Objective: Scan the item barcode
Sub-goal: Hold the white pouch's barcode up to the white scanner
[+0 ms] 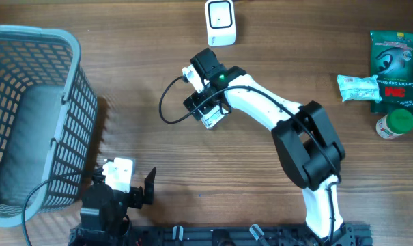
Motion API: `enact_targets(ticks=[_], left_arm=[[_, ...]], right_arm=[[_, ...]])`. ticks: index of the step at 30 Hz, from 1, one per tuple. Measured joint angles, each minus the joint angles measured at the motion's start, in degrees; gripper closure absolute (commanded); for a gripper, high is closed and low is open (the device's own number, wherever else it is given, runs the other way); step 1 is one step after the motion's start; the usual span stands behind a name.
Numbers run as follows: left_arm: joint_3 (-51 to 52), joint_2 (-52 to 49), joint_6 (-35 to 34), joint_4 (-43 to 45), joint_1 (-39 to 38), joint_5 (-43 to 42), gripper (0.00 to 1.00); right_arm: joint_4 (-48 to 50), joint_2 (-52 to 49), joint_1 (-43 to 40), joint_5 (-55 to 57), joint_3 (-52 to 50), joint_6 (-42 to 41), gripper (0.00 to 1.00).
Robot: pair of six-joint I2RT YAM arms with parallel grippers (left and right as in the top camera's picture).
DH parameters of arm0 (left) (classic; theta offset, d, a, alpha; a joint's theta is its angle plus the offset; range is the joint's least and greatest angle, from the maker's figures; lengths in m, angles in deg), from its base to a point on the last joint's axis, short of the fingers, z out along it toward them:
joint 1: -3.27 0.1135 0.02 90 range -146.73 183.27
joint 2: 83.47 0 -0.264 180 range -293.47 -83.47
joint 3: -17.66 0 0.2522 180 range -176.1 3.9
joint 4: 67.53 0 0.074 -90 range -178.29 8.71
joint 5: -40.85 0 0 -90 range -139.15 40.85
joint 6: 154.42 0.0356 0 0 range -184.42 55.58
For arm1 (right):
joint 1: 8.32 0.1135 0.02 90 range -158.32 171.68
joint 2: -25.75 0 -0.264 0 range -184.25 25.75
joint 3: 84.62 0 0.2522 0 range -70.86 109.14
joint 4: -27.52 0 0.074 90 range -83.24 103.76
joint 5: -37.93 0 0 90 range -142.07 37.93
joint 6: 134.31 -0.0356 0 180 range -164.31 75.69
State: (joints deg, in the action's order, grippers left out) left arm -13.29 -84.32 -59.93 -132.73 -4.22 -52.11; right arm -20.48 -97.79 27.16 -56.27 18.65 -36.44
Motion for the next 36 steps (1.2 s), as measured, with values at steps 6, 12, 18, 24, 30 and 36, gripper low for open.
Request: enact_targets(ticks=[6,12,18,24,30,36], left_arm=[[0.00,0.00,0.00,0.00,0.00,0.00,0.00],[0.00,0.00,0.00,0.00,0.00,0.00,0.00],[0.00,0.00,0.00,-0.02,0.00,0.00,0.00],[0.00,0.00,0.00,0.00,0.00,0.00,0.00],[0.00,0.00,0.00,0.00,0.00,0.00,0.00],[0.00,0.00,0.00,0.00,0.00,0.00,0.00]], right_arm=[[4.04,-4.09,0.11,0.17,1.84,-2.58,0.17],[-2.51,-4.28,0.11,-0.39,4.15,-5.46,0.00],[-5.27,-4.28,0.28,1.31,4.74,-7.26,0.11],[-9.14,-4.28,0.22,3.21,5.01,-9.75,0.38],[-15.47,-4.28,0.00,-3.23,6.75,-10.08,0.44],[-16.94,-0.17,-5.66,-35.76,7.39,-8.37,0.49]])
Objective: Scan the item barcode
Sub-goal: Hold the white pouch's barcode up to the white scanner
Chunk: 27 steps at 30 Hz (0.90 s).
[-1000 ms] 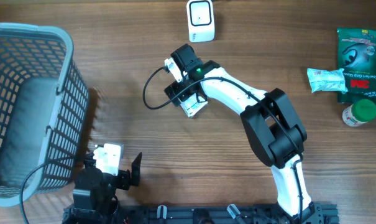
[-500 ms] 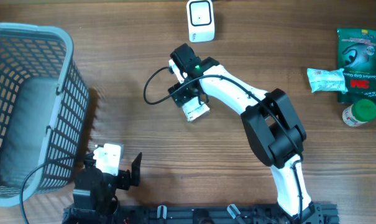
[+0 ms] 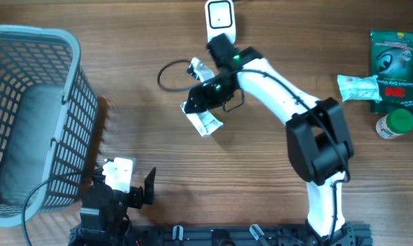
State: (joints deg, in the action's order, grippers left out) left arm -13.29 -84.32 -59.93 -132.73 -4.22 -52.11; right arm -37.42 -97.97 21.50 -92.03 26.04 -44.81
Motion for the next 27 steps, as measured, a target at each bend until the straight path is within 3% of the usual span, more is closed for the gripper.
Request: enact_targets(ticks=[1,3,13,15,17,22,24,27], left_arm=[[0.00,0.00,0.00,0.00,0.00,0.02,0.00],[0.00,0.00,0.00,0.00,0.00,0.00,0.00],[0.00,0.00,0.00,0.00,0.00,0.00,0.00],[0.00,0.00,0.00,0.00,0.00,0.00,0.00],[0.00,0.00,0.00,0.00,0.00,0.00,0.00],[0.00,0.00,0.00,0.00,0.00,0.00,0.00],[0.00,0.00,0.00,0.00,0.00,0.00,0.00],[0.00,0.00,0.00,0.00,0.00,0.00,0.00]], right_arm=[[-0.02,0.15,-2.32,-8.87,-0.02,1.77,0.49],[0.17,0.20,-4.31,-16.44,-0.59,2.80,0.49],[-0.68,0.24,-5.27,-41.20,-4.31,3.61,0.52],[-0.35,0.24,-5.25,-37.75,-4.33,3.61,0.56],[-0.09,0.24,-5.11,-26.86,-4.37,2.21,0.60],[2.64,0.24,-5.07,-10.60,-4.52,-0.57,0.60],[2.60,0.24,-5.18,-5.53,-3.85,-0.96,0.56],[4.92,0.24,-5.18,6.16,1.92,-0.42,0.60]])
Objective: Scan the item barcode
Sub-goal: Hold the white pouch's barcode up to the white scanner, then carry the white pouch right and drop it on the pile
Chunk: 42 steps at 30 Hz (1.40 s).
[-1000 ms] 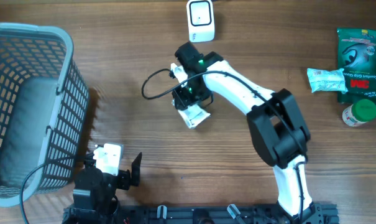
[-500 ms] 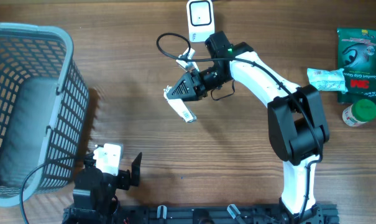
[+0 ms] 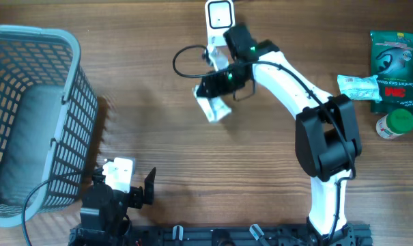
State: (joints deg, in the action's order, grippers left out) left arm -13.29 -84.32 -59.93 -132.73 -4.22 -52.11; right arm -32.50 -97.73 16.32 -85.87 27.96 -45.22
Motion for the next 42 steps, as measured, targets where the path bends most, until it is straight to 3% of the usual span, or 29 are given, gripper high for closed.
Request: enact_targets(ticks=[3,10,15,18,22,25,28,34,39,42], left_arm=[[0.00,0.00,0.00,-0.02,0.00,0.00,0.00],[0.00,0.00,0.00,-0.02,0.00,0.00,0.00],[0.00,0.00,0.00,0.00,0.00,0.00,0.00],[0.00,0.02,0.00,0.02,0.00,0.00,0.00],[0.00,0.00,0.00,0.00,0.00,0.00,0.00],[0.00,0.02,0.00,0.00,0.00,0.00,0.00],[0.00,0.04,0.00,-0.02,0.00,0.00,0.00],[0.00,0.04,0.00,0.00,0.00,0.00,0.00],[0.00,0.04,0.00,-0.02,0.00,0.00,0.00],[0.00,0.04,0.00,-0.02,0.00,0.00,0.00]], right_arm=[[3.39,0.00,-0.04,9.55,5.51,5.11,0.65],[20.02,0.07,-0.11,21.53,6.80,18.47,0.71],[38.95,0.02,-0.11,36.09,7.08,29.64,0.71],[52.85,-1.66,-0.11,43.71,7.39,35.71,0.65],[69.22,-10.67,0.63,51.32,7.61,43.32,0.73],[82.23,-18.10,2.93,56.52,7.54,53.59,0.73],[85.55,-22.58,5.66,59.06,7.54,61.24,0.73],[93.00,-23.76,6.64,66.18,7.65,67.28,0.71],[85.50,-22.84,5.38,75.19,10.29,66.38,0.71],[83.23,-19.74,0.15,82.90,10.29,64.89,0.71]])
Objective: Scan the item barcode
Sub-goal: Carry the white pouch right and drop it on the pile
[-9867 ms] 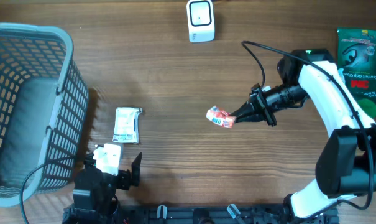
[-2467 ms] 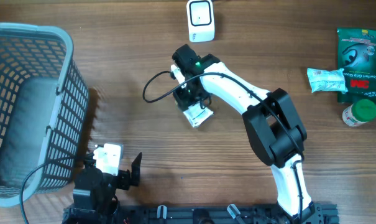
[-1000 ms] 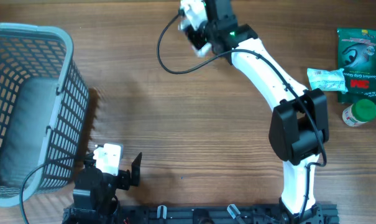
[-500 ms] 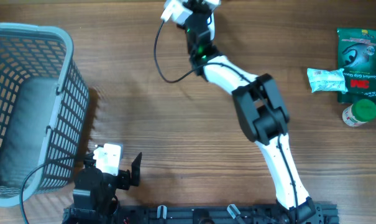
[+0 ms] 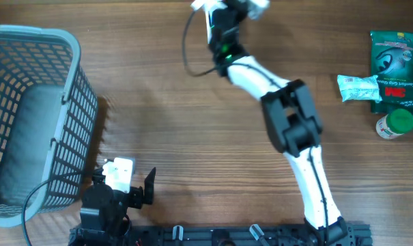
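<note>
My right arm (image 5: pixel 261 72) reaches to the table's far edge. Its gripper (image 5: pixel 228 8) sits over the spot of the white barcode scanner, which the wrist almost wholly covers. White ends of a small packet (image 5: pixel 198 5) stick out to either side of the gripper at the top edge of the overhead view, so the gripper appears shut on it. The packet's barcode face does not show. My left gripper (image 5: pixel 146 188) rests at the near left edge, far from the packet, and its jaw gap is not visible.
A grey mesh basket (image 5: pixel 76 89) fills the left side. At the far right lie a green packet (image 5: pixel 394 61), a white and teal pouch (image 5: pixel 358 87) and a green-capped bottle (image 5: pixel 396 124). A black cable (image 5: pixel 186 41) loops beside the right wrist.
My right gripper has moved from just below the scanner to over it at the far edge, carrying the white packet along. The scanner is now covered. The left arm has not moved.
My right gripper first held the white packet low at mid-table, left of centre. It then stood with the packet nearer the scanner, then just below it. Now it is on top of the scanner at the far edge. The left arm stayed parked throughout.
</note>
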Motion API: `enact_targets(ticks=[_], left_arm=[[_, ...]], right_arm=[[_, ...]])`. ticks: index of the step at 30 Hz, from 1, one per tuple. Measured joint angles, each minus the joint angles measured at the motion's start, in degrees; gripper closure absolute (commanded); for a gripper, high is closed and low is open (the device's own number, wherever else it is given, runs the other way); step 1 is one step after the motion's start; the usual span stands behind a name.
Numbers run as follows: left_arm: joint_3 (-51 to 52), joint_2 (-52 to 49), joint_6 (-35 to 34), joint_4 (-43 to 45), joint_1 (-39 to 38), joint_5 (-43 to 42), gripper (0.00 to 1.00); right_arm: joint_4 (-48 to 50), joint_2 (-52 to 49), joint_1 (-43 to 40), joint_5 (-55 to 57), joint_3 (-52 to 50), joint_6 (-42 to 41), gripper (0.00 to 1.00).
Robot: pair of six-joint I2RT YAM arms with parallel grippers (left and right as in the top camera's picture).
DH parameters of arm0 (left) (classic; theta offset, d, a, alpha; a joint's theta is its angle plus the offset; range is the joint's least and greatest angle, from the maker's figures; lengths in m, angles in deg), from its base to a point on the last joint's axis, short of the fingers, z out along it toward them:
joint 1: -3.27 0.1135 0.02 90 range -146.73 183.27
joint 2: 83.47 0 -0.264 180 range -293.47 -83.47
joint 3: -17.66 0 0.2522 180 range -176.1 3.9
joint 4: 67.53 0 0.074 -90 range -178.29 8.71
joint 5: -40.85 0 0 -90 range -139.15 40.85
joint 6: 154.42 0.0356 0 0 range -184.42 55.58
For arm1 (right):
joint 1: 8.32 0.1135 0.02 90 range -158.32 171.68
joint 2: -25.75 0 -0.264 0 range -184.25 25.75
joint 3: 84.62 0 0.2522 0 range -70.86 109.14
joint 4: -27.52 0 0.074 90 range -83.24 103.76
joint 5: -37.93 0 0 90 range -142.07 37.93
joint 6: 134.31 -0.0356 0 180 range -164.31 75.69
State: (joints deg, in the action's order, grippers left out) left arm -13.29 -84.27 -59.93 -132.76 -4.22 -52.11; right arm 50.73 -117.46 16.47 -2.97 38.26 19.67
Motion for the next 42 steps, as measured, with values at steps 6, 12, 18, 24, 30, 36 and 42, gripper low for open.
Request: enact_targets(ticks=[6,12,18,24,30,36,42], left_arm=[[0.00,0.00,0.00,0.00,0.00,0.00,0.00],[0.00,0.00,0.00,0.00,0.00,0.00,0.00],[0.00,0.00,0.00,0.02,0.00,0.00,0.00],[0.00,0.00,0.00,0.02,0.00,0.00,0.00],[0.00,0.00,0.00,0.00,0.00,0.00,0.00],[0.00,0.00,0.00,0.02,0.00,0.00,0.00],[0.00,0.00,0.00,0.02,0.00,0.00,0.00]], right_arm=[[-27.04,5.53,-23.71,14.51,1.84,-13.33,0.69],[-61.33,5.49,-43.87,2.05,1.27,-44.50,0.66],[-70.66,5.53,-54.71,-23.61,1.27,-59.80,0.00],[-73.77,13.79,-58.31,-40.65,1.51,-70.18,0.00],[-81.29,45.59,-46.60,-67.73,4.24,-76.98,0.00],[-97.70,68.46,-41.59,-71.32,4.28,-76.28,0.00],[-108.83,91.43,-41.59,-69.42,4.96,-72.98,0.01]])
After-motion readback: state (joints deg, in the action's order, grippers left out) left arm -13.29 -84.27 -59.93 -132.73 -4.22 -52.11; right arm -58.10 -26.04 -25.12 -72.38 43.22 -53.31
